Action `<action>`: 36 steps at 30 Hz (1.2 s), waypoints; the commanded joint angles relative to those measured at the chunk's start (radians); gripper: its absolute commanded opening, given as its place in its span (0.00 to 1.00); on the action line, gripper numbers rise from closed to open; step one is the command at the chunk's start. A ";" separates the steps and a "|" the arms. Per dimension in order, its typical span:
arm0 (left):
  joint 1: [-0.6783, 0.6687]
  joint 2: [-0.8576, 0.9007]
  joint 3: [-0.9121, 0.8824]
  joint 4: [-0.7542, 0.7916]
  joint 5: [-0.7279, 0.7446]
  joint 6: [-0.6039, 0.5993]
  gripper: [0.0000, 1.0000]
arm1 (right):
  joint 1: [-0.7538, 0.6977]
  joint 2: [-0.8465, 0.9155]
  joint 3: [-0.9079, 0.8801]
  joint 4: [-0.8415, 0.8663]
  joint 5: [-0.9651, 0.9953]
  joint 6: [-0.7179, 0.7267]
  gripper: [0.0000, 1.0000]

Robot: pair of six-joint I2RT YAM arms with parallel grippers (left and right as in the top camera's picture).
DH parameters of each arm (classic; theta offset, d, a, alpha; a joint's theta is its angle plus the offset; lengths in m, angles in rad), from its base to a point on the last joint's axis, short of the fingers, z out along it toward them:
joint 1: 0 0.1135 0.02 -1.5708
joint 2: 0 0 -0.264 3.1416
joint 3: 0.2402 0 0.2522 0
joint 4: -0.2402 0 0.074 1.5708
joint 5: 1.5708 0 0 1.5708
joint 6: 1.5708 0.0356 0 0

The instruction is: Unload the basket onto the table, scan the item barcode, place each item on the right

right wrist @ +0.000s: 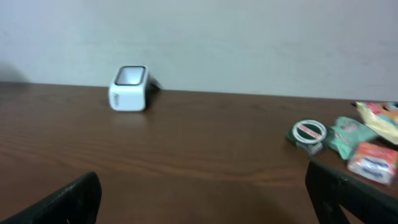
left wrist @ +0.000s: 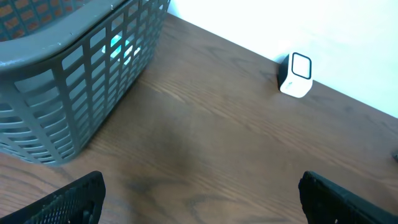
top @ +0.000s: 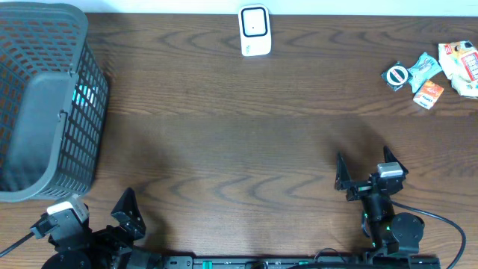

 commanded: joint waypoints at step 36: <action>0.004 -0.002 -0.004 0.001 -0.017 -0.009 0.98 | 0.057 -0.010 -0.005 -0.054 0.170 0.044 0.99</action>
